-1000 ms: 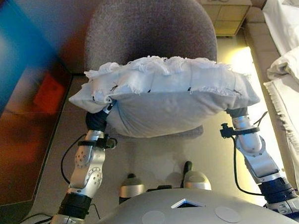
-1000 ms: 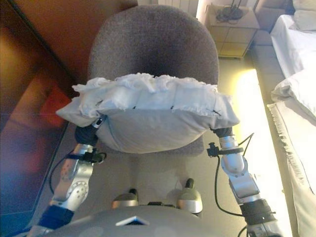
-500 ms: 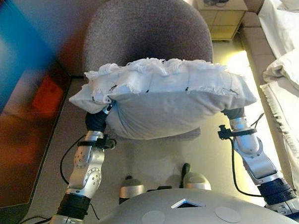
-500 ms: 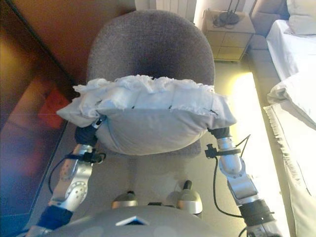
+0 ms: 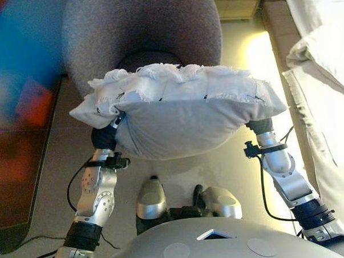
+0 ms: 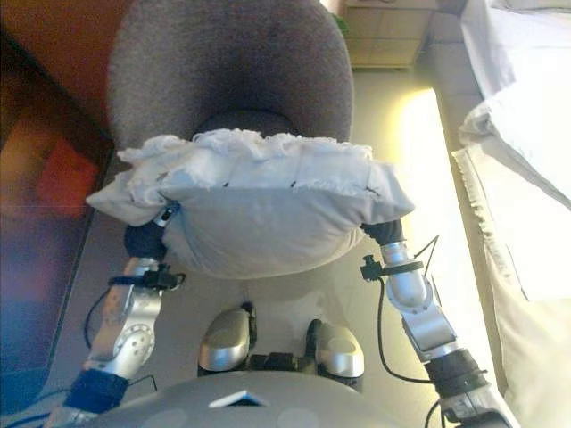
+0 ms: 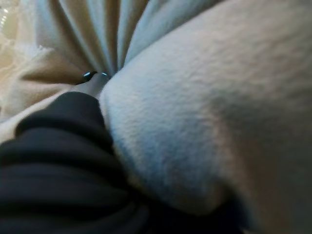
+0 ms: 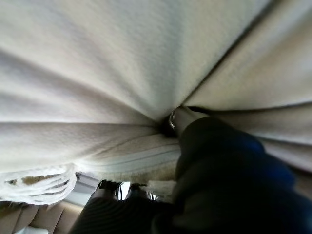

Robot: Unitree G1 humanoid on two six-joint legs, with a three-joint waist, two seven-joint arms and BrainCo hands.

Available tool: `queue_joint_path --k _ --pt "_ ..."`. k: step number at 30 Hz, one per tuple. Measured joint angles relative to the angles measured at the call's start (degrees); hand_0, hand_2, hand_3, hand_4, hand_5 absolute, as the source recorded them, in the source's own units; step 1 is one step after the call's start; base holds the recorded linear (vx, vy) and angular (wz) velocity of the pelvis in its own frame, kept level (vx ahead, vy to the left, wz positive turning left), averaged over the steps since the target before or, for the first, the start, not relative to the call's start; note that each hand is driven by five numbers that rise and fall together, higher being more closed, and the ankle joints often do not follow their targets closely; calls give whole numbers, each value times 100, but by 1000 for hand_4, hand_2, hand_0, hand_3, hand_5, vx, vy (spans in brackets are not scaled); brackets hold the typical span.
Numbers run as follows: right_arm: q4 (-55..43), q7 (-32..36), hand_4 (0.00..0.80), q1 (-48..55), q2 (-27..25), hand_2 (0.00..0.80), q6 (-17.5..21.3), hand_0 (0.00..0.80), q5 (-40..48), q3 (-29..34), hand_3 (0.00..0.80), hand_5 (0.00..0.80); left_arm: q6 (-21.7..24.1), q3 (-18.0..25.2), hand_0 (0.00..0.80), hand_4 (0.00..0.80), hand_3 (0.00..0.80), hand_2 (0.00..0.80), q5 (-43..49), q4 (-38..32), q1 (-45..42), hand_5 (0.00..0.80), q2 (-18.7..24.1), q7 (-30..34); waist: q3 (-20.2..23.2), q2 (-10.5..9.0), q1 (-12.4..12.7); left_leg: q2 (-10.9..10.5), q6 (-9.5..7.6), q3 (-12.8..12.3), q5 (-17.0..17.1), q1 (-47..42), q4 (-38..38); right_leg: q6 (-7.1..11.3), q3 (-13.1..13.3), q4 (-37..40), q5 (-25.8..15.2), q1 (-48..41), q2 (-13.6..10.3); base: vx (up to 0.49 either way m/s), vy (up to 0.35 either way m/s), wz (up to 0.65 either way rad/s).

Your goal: Pick up the cushion and take it to the sofa

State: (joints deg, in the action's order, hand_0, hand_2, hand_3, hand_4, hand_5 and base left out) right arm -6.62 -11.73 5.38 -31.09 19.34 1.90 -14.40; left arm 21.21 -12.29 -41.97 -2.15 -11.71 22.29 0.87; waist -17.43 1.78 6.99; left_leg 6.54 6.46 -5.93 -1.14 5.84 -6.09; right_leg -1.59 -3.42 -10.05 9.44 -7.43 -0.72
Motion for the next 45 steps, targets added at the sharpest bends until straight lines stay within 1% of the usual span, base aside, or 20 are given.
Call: queue_joint_path --k 3,5,6,8,9,10,12,15,16,17,19,21,24,25,26,27,31,34,41,45 --pt "0 77 800 -1 -63 800 1 800 4 3 800 800 60 12 800 800 800 800 -4 4 -31 800 -70 19 30 238 151 258 -29 174 340 193 397 26 273 99 141 -237 213 479 245 -32" --pt "-1 87 800 -3 -89 800 2 800 7 6 800 800 80 13 800 800 800 800 -7 8 -17 800 -71 34 50 243 200 431 -64 86 363 327 281 146 435 -53 378 -277 159 482 290 -49" --pt "-5 81 800 -6 -94 800 2 800 31 24 800 800 80 6 800 800 800 800 -10 17 10 800 -69 50 85 240 181 456 -74 -23 368 378 203 251 445 -199 548 -283 -2 446 241 -28" --pt "-21 89 800 76 -108 800 -3 800 114 65 800 800 52 0 800 800 800 800 -8 52 68 800 -41 84 107 25 155 209 -182 -208 778 344 -87 547 478 -275 810 -398 -405 409 211 -30" --pt "-84 95 800 171 -109 800 -14 800 164 70 800 800 52 1 800 800 800 800 -7 52 80 800 2 111 169 -156 170 60 -455 -403 883 363 -307 728 416 -312 883 -531 -678 435 225 -38" --pt "-147 94 800 223 -22 800 -30 800 193 48 800 800 55 17 800 800 800 800 -9 77 142 800 91 122 201 -376 193 -83 -565 -576 650 382 -491 788 254 -655 927 -478 -966 433 221 -14" --pt "-289 35 800 296 200 800 -36 800 204 88 800 800 60 32 800 800 800 800 -4 78 250 800 235 130 256 -558 202 -300 -678 -660 371 386 -796 918 -27 -1504 697 -390 -1248 405 209 14" --pt "-391 -119 800 168 373 800 -74 800 169 101 800 800 55 145 800 800 800 800 3 80 516 800 301 127 263 -547 161 -420 -844 -621 327 138 -422 1053 -92 -2361 -37 91 -1282 437 173 22" --pt "-396 -143 800 147 391 800 -94 800 148 50 800 800 53 183 800 800 800 800 2 81 517 800 315 120 243 -514 154 -446 -845 -545 387 -188 -146 1117 -47 -2709 -96 175 -1263 406 92 8" --pt "-411 -192 800 215 388 800 -94 800 145 13 800 800 48 186 800 800 800 800 -3 80 508 800 336 124 248 -471 125 -466 -810 -386 435 -498 108 1144 -45 -2675 175 158 -1195 330 34 28" --pt "-471 -289 800 263 372 800 -86 800 95 -8 800 800 51 177 800 800 800 800 -5 69 508 800 349 154 344 -372 -117 -487 -836 -23 493 -716 475 1031 -203 -2176 387 498 -1025 309 -12 52" --pt "-459 -389 800 285 341 800 -58 800 84 -9 800 800 45 117 800 800 800 800 -7 77 509 800 332 181 365 -360 -388 -516 -841 285 524 -701 573 1003 -185 -1469 350 973 -863 260 -35 73" --pt "-397 -507 800 363 302 800 -58 800 55 11 800 800 37 -82 800 800 800 800 -7 84 355 800 310 185 431 -471 -706 -558 -814 474 565 -677 654 1019 -141 -235 -326 1250 -850 132 -33 81" --pt "-375 -523 800 341 296 800 -58 800 48 31 800 800 37 -120 800 800 800 800 -8 83 296 800 308 184 448 -499 -714 -572 -688 565 597 -609 687 866 -163 -14 -869 1185 -852 121 -39 55" --pt "-258 -525 800 323 280 800 -59 800 52 67 800 800 30 -199 800 800 800 800 -4 112 226 800 246 183 466 -427 -759 -543 -560 690 663 -659 736 659 -270 163 -1033 1095 -750 151 -44 41" --pt "-97 -525 800 322 252 800 -61 800 53 112 800 800 30 -323 800 800 800 800 11 111 132 800 197 189 500 -346 -739 -434 -518 767 690 -697 832 594 -342 318 -1067 1005 -637 172 -39 32" --pt "27 -422 800 340 34 800 -95 800 81 130 800 800 37 -420 800 800 800 800 66 111 -88 800 9 183 580 -188 -614 -184 -295 782 635 -822 910 475 -439 851 -1207 658 -357 62 -19 0" --pt "28 -433 800 324 43 800 -95 800 82 96 800 800 57 -433 800 800 800 800 66 111 -73 800 16 120 639 -150 -605 -186 -197 774 658 -730 979 480 -446 1083 -1313 676 -343 -24 -7 -2" --pt "183 -574 800 23 149 800 -140 800 100 -169 800 800 68 -429 800 800 800 800 68 220 126 800 21 -128 699 -203 -601 -374 -237 756 749 -451 1104 548 -433 1513 -1578 791 -477 -45 -5 2" --pt "724 -697 800 -459 166 800 -192 800 99 -418 800 800 156 -470 800 800 800 800 180 688 567 800 14 -362 689 -187 -584 -393 -260 757 774 -261 1103 557 -464 1514 -1604 969 -499 -108 -9 3"
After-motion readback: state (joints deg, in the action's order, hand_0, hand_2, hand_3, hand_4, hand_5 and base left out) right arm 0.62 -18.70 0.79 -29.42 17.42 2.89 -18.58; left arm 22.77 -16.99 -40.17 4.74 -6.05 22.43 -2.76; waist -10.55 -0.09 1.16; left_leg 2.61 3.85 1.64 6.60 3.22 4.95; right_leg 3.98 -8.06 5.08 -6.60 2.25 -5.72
